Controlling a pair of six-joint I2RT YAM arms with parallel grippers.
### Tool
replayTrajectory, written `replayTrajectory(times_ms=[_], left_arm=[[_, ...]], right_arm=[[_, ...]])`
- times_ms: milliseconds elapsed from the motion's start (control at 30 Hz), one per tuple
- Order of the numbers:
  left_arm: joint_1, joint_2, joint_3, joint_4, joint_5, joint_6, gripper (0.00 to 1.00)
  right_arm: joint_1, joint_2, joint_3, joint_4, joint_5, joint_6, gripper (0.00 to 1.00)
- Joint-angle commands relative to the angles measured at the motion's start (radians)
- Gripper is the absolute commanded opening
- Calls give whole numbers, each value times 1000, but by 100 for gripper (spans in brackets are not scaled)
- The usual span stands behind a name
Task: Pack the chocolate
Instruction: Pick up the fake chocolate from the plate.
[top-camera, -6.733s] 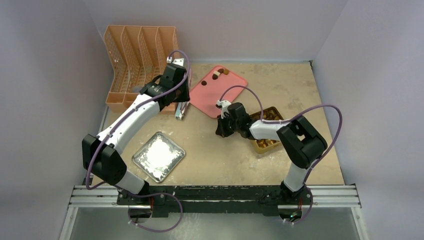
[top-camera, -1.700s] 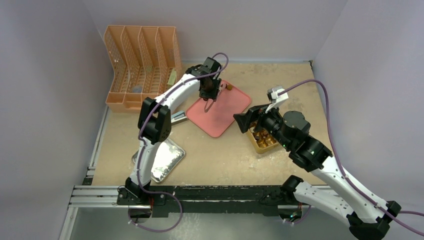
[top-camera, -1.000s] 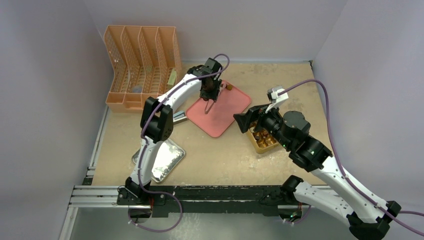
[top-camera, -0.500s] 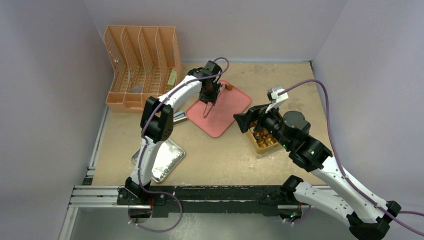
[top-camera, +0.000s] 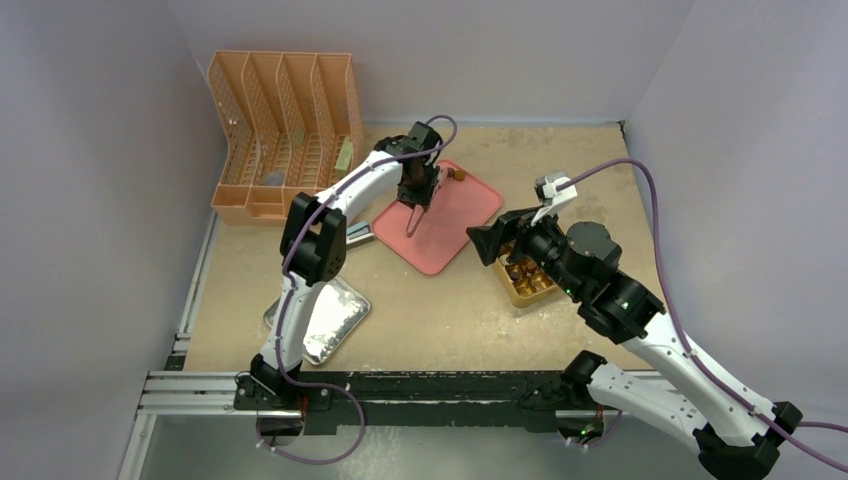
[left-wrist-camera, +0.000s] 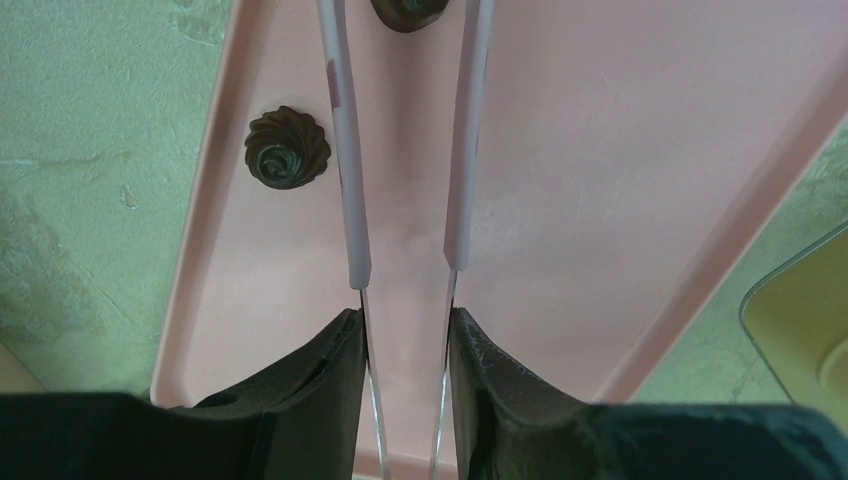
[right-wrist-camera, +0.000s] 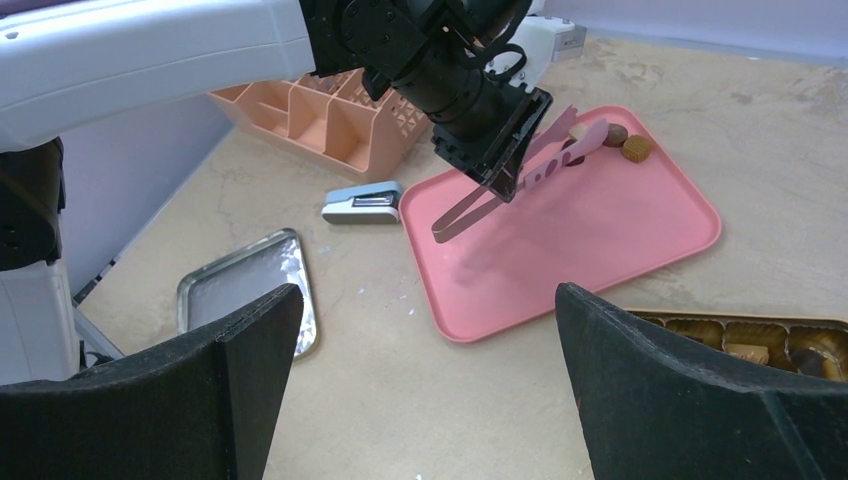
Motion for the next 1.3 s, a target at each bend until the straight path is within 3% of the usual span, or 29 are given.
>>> replayTrajectory(times_ms=[0, 733, 967, 1267], left_arm=[[8, -31, 57, 20, 36, 8, 32], [8, -164, -40, 67, 80, -33, 30], [8, -228, -114, 104, 88, -44, 30], [3, -371, -289, 198, 220, -76, 30]], right_arm=[[0, -11, -4, 61, 7, 1, 97], [0, -28, -5, 61, 8, 14, 98], [0, -35, 10, 47, 9, 21, 97], [0, -66, 61, 13, 3, 30, 97]])
